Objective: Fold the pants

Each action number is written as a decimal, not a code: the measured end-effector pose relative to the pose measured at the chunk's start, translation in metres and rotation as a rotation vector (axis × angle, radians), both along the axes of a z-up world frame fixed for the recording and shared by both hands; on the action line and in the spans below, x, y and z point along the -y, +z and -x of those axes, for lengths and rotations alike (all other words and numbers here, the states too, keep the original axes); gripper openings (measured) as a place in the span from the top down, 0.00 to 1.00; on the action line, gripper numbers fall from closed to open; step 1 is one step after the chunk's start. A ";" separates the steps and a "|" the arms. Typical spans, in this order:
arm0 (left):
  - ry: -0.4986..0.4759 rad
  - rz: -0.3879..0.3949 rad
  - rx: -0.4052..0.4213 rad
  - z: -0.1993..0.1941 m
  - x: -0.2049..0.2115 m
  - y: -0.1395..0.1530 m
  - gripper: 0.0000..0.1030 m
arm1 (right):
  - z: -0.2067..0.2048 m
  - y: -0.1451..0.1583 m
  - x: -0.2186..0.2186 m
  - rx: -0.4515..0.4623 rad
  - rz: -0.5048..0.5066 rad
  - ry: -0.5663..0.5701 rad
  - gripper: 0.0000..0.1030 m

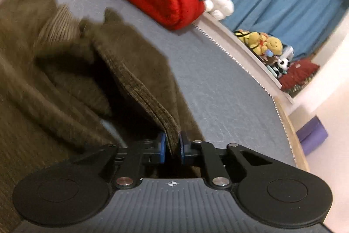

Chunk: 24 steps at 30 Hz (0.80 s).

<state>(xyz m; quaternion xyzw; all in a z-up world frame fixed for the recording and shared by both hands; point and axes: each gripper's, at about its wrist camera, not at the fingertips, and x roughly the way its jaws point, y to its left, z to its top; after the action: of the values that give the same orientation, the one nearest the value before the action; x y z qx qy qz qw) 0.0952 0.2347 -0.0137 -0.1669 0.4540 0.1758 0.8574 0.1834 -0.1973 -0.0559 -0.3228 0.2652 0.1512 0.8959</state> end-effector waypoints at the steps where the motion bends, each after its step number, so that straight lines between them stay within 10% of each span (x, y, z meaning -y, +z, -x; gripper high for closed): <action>1: -0.002 0.001 0.001 0.000 0.001 -0.001 0.17 | 0.000 0.012 0.007 0.010 -0.056 -0.026 0.89; 6: -0.021 0.008 -0.003 -0.001 0.005 -0.005 0.17 | 0.015 0.070 0.066 0.064 -0.299 -0.243 0.94; 13: -0.044 0.026 0.002 -0.005 0.012 -0.005 0.17 | 0.066 0.082 0.174 -0.018 -0.304 -0.699 1.00; 16: -0.061 0.034 0.014 -0.008 0.021 0.000 0.17 | 0.085 0.063 0.184 -0.104 -0.360 -0.561 0.99; 24: -0.077 0.023 0.005 -0.009 0.035 0.000 0.17 | 0.069 0.050 0.082 0.028 -0.254 -0.164 0.78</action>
<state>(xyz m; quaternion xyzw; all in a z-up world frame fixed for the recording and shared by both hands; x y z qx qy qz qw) 0.1040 0.1998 -0.0142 -0.1595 0.4601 0.1372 0.8626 0.1140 -0.2791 -0.0054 -0.1863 0.2571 0.1054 0.9424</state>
